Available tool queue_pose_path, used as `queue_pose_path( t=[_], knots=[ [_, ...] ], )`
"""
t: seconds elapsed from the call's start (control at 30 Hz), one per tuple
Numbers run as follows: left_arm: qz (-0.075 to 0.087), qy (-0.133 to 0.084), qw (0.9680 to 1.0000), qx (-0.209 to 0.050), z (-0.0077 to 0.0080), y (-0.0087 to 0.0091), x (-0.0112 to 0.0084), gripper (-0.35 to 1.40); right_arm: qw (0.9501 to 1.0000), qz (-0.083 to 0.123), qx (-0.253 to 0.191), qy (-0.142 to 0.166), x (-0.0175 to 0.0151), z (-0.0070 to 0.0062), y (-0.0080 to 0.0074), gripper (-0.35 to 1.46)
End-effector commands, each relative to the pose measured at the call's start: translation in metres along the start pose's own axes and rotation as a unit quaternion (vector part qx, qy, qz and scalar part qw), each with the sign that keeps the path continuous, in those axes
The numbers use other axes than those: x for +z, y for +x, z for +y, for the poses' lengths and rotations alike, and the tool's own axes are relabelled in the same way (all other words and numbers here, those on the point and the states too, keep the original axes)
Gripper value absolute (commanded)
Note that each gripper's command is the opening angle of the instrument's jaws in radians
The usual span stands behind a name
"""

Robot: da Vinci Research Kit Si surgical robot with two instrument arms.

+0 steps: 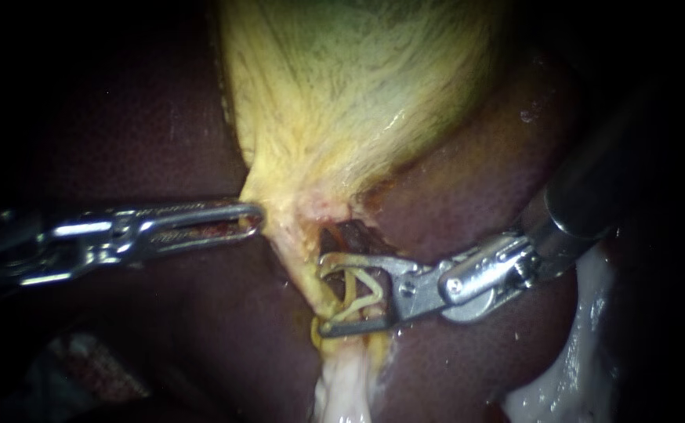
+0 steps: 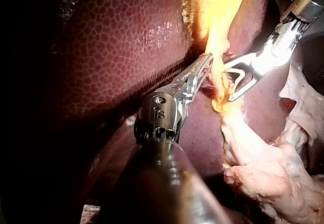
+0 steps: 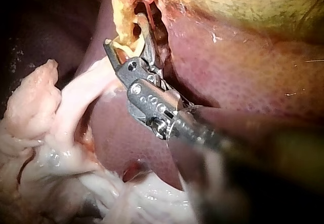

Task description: Clipping first clip left tube

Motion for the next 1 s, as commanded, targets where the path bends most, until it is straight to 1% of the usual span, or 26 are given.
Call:
queue_pose_path(
  t=[0.03, 0.13, 0.3, 0.4, 0.5, 0.53, 0.73, 0.9, 1.0],
  knots=[
    [-0.002, 0.002, 1.0, -0.001, -0.0001, -0.0002, 0.0, -0.35, 1.0, 0.001, 0.0, 0.0, 0.0001, 0.0, 0.0001, 0.6],
    [-0.005, 0.003, 1.0, -0.003, -0.0003, -0.0007, 0.0002, -0.35, 1.0, 0.0, 0.0, -0.001, 0.0004, -0.0001, 0.0003, 0.6],
    [-0.01, 0.004, 0.9999, -0.005, -0.0004, -0.0014, 0.0013, -0.35, 1.0, 0.0, 0.001, -0.002, 0.0014, -0.0005, 0.0005, 0.59],
    [-0.01, 0.003, 0.9999, -0.006, -0.0004, -0.0017, 0.0022, -0.35, 1.0, 0.002, -0.001, 0.007, 0.0021, -0.0009, 0.0006, 0.59],
    [-0.011, 0.001, 0.9999, -0.009, -0.0005, -0.0019, 0.0028, -0.35, 0.9996, 0.012, 0.001, 0.025, 0.0027, -0.0013, 0.0008, 0.59],
    [-0.011, 0.001, 0.9999, -0.009, -0.0005, -0.0019, 0.0029, -0.35, 0.9992, 0.018, 0.004, 0.036, 0.0029, -0.0014, 0.001, 0.58],
    [-0.011, 0.002, 0.9999, -0.009, -0.0002, -0.0019, 0.0029, -0.35, 0.9979, 0.024, 0.0, 0.06, 0.0041, -0.0016, 0.0014, 0.55],
    [-0.011, 0.002, 0.9999, -0.009, -0.0002, -0.0019, 0.0029, -0.35, 0.9978, 0.024, 0.001, 0.062, 0.0048, -0.0018, 0.0013, 0.53],
    [-0.011, 0.002, 0.9999, -0.009, -0.0002, -0.0019, 0.0029, -0.35, 0.9978, 0.024, 0.001, 0.062, 0.0048, -0.0017, 0.0013, 0.49]
  ],
)
